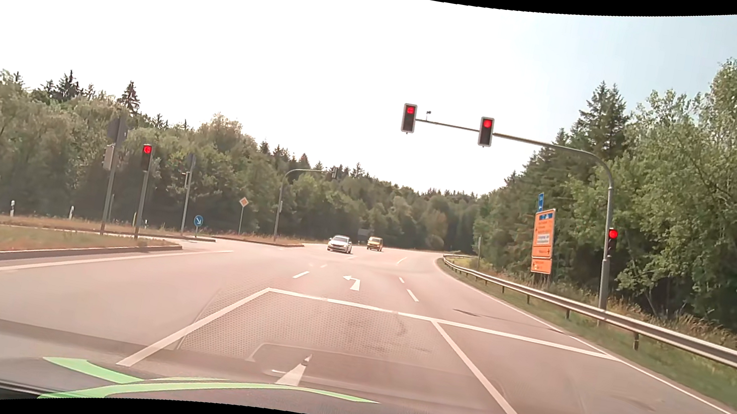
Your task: Follow the waypoints while adhering to traffic rules and regulations
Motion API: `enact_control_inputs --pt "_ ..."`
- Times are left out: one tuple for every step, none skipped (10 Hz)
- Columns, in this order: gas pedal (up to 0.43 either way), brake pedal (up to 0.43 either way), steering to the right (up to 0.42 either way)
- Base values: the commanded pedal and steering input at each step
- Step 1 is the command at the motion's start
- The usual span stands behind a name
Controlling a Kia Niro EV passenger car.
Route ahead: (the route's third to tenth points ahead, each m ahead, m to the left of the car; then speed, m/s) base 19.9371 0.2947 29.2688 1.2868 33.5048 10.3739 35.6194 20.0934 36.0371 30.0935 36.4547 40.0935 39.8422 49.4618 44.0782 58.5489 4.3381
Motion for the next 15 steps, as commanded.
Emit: enact_control_inputs --pt "0.000 0.177 0.003" --pt "0.000 0.183 0.003" --pt "0.000 0.195 0.003" --pt "0.000 0.201 0.004" --pt "0.000 0.213 0.004" --pt "0.000 0.213 0.004" --pt "0.000 0.220 0.003" --pt "0.000 0.220 0.004" --pt "0.000 0.213 0.003" --pt "0.000 0.220 0.004" --pt "0.000 0.213 0.004" --pt "0.000 0.220 0.004" --pt "0.000 0.220 0.004" --pt "0.000 0.213 0.004" --pt "0.000 0.213 0.004"
